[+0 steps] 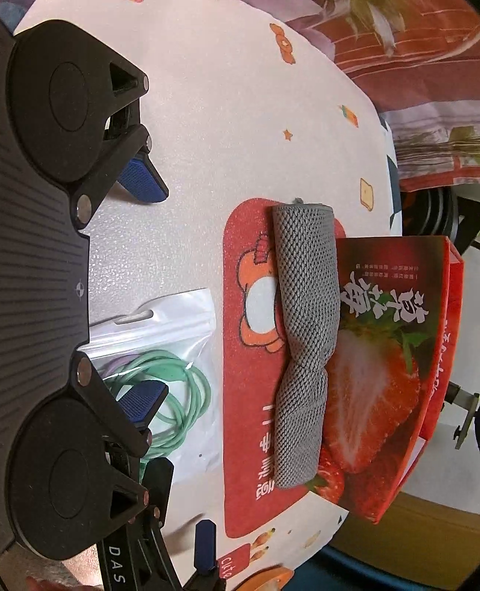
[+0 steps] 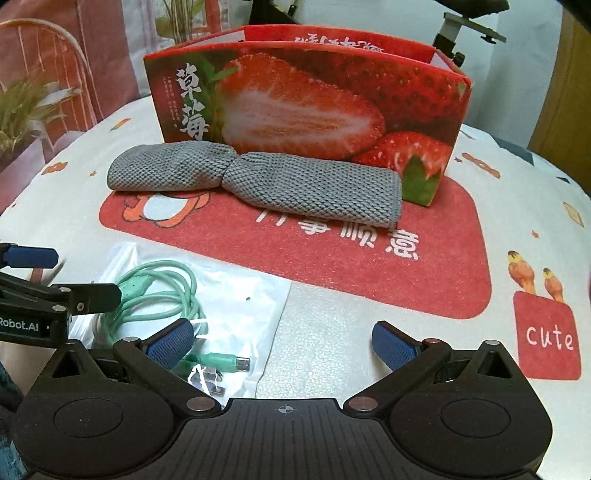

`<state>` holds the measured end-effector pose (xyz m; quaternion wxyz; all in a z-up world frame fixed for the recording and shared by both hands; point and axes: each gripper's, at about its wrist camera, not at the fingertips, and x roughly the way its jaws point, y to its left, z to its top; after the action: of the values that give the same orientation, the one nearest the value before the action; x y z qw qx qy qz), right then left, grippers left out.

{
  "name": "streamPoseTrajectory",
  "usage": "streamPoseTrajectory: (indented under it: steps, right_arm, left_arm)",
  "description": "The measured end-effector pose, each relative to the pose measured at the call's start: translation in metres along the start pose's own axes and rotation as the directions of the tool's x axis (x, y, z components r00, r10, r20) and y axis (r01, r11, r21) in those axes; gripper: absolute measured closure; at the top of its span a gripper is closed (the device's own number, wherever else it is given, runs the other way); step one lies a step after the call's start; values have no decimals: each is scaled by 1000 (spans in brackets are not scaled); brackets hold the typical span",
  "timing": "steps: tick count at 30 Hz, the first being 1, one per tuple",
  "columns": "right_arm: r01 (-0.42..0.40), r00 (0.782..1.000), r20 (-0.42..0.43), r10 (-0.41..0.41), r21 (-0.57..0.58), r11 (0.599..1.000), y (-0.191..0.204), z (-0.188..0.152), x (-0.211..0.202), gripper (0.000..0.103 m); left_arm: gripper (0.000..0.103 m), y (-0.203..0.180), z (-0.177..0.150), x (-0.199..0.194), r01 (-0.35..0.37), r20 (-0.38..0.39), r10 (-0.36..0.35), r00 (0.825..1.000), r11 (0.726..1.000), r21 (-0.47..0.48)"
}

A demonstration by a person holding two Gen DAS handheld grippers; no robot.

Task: Organize soft objects
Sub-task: 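Withdraw both tools toward the clear bag of green cables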

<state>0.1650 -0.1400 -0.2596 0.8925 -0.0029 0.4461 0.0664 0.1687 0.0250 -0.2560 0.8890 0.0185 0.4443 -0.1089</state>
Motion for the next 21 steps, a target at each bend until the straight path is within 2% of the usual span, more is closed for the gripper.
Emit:
streamPoseTrajectory:
  steps: [4,9,21]
  right_arm:
    - [-19,1000,-12,20,42,999,-6,0,3,0]
    - [-41,999,-23,42,38,998,-8,1,6,0]
    - [-33,999,-38,35,50,998,-7,0,5,0]
  left_arm:
    - [0,5,-1,5,25,-2,-25,1000,999,-36]
    - [0,4,-1,8,26,2,-26,1000,999,-24]
    - [0,8,-2,5,52,16,-51,999,998,-30]
